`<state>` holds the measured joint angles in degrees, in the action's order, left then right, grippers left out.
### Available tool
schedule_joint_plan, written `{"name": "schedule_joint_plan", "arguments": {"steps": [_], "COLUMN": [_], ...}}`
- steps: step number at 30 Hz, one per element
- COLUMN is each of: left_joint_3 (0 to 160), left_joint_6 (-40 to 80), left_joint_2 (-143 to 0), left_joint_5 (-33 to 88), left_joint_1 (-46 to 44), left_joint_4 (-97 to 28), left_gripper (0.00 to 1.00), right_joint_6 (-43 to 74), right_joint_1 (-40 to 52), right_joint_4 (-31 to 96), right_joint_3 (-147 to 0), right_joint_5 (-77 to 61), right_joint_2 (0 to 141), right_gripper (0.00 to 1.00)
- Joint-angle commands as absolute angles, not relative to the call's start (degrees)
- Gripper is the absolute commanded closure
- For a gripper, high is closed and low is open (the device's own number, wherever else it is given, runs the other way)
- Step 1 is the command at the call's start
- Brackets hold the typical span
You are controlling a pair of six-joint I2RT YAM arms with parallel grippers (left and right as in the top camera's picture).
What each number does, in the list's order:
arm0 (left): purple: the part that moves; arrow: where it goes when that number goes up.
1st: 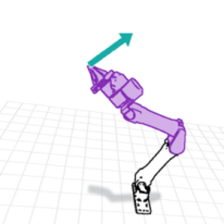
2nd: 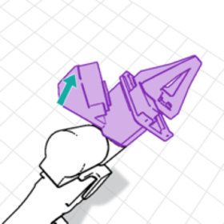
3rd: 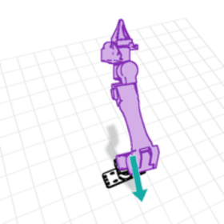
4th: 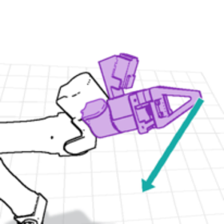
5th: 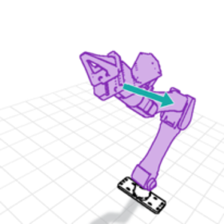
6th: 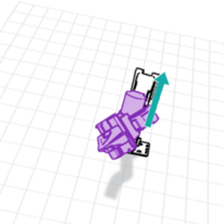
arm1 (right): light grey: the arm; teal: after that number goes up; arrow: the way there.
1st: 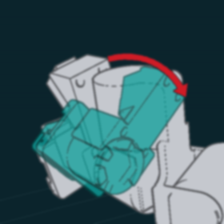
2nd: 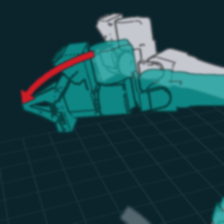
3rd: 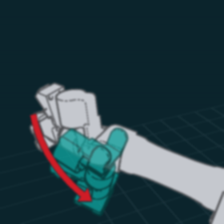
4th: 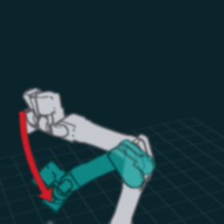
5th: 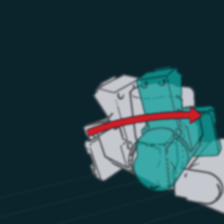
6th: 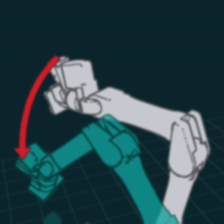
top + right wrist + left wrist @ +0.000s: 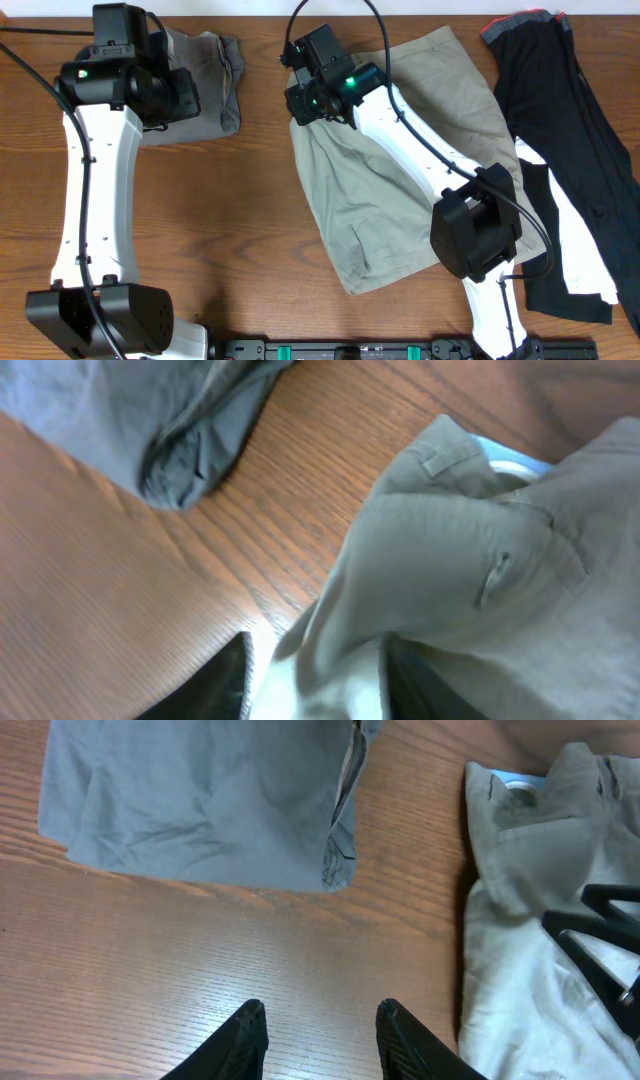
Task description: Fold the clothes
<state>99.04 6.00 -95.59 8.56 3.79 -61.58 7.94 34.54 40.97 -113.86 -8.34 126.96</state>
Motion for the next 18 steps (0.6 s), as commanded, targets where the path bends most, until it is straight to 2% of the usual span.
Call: {"name": "schedule_joint_plan", "arguments": {"steps": [1,13,16,18], "left_joint_3": [99.44,97.23,96.68,96.66], "left_joint_6": [6.09,6.26,6.24,6.20], "left_joint_2": [-95.88,-100.18,-103.00,-104.79], "left_joint_5": [7.88,12.71,13.80,15.57], "left_joint_1": [3.95,0.34,-2.33,-4.25], "left_joint_4": [-61.93,-61.98,-63.16,-64.90], "left_gripper": [0.61,0.62,0.70,0.81], "right_joint_6": [7.33,5.32,3.42,2.04], "right_joint_1": [34.04,19.94,16.51,14.63], "right_joint_4": [41.23,55.33,60.34,62.28], "right_joint_3": [-114.39,-114.39,-114.30,-114.30], "right_joint_5": [-8.36,-7.84,-7.90,-7.90], "right_joint_2": [125.10,118.58,118.80,118.85], "right_gripper": [0.47,0.45,0.43,0.43]}}
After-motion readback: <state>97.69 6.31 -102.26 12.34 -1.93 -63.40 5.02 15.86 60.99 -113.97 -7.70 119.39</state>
